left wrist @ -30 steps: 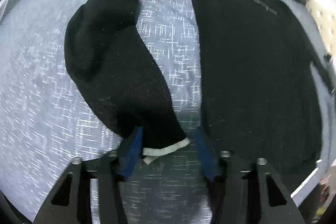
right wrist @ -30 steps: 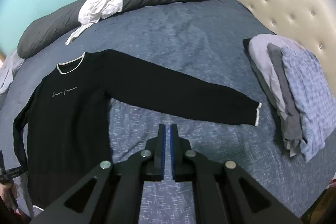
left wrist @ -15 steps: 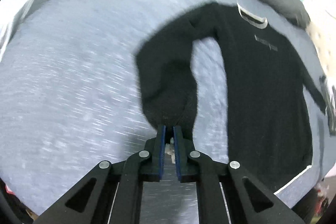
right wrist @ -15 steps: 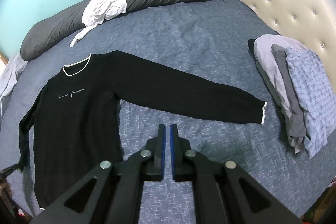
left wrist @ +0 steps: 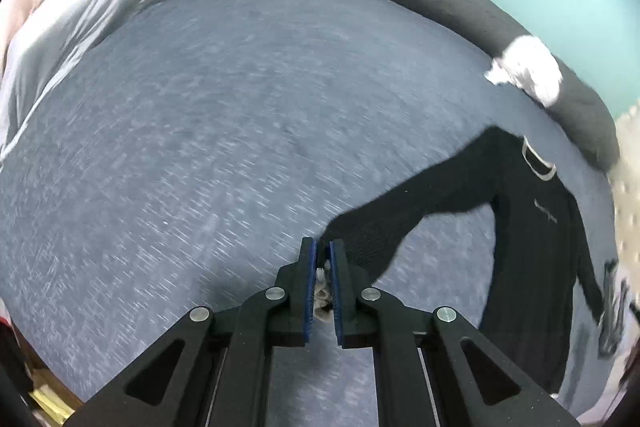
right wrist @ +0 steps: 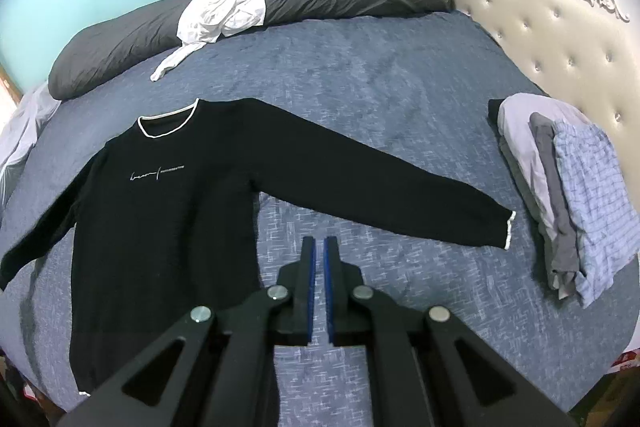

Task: Fold clothes
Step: 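Pull the other sleeve outward from the body with the left tool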

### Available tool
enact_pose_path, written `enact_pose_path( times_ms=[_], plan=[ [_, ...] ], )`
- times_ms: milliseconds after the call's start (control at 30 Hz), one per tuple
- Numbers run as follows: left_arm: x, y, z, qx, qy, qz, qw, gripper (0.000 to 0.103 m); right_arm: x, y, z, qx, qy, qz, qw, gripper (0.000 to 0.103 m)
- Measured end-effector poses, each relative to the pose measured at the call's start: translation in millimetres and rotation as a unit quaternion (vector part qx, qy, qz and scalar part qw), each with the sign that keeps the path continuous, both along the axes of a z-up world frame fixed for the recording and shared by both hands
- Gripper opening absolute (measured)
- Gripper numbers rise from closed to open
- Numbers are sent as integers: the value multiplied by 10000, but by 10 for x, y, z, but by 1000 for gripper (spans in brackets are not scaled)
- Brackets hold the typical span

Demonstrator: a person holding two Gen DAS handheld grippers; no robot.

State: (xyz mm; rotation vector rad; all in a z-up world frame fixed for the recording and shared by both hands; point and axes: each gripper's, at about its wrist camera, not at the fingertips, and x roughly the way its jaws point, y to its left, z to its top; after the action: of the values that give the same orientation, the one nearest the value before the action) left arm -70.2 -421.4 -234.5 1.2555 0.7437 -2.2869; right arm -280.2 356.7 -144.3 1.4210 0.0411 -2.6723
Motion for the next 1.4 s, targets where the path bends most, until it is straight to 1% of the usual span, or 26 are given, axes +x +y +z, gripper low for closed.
enact_pose_path(
  times_ms=[67,233,333,367,500,533,600,633,667,700,733,767,833,967,1033,1100,1133,1200,1233,1267,1400],
  plan=[
    [-12,-163,-86,117,-17,130,9998,8,10,-59,4,49,-6,22,10000,4],
    [-67,-496,-342,303,-111,276,9991,8,33,-222,-42,191,-56,80,9998,4],
    [-70,-704,-469,461,-63,449,9979,10,38,-312,-83,264,-96,120,9995,4],
    [-47,-769,-482,502,-1,533,9973,10,40,-342,-97,288,-109,133,9994,4],
    [68,-910,-444,422,148,649,9969,12,25,-468,-165,385,-147,211,9989,4],
    [94,-926,-438,389,168,630,9971,14,14,-501,-185,404,-155,234,9988,4],
    [118,-915,-450,302,155,486,9982,22,-3,-564,-235,397,-183,255,9987,4],
    [124,-904,-467,262,131,418,9987,31,-10,-597,-254,381,-198,273,9987,4],
    [126,-894,-489,231,98,375,9990,36,-7,-635,-267,380,-206,308,9986,4],
    [129,-891,-521,243,90,359,9990,38,-5,-672,-279,379,-214,342,9985,4],
    [130,-899,-561,310,115,381,9987,44,-2,-709,-292,379,-222,377,9983,4],
    [130,-909,-598,379,139,412,9983,52,0,-746,-305,378,-230,411,9982,4],
    [111,-911,-685,500,178,452,9976,56,16,-816,-322,418,-227,508,9976,4],
    [47,-864,-788,633,297,379,9968,56,58,-908,-340,531,-203,692,9960,4],
    [10,-844,-818,593,256,372,9972,54,62,-922,-346,569,-203,730,9955,4],
    [-26,-840,-869,619,184,351,9973,28,56,-919,-357,588,-210,723,9954,4],
    [-38,-837,-886,609,137,346,9975,13,54,-913,-363,581,-216,701,9956,4],
    [-55,-834,-911,591,76,339,9976,11,47,-900,-374,564,-233,669,9959,4],
    [-42,-837,-896,576,105,345,9977,9,44,-894,-383,568,-242,668,9959,4],
    [-26,-844,-875,545,132,354,9978,7,45,-889,-389,575,-247,667,9958,4],
    [51,-891,-738,356,211,458,9981,6,48,-865,-413,565,-278,649,9959,4]
  ],
)
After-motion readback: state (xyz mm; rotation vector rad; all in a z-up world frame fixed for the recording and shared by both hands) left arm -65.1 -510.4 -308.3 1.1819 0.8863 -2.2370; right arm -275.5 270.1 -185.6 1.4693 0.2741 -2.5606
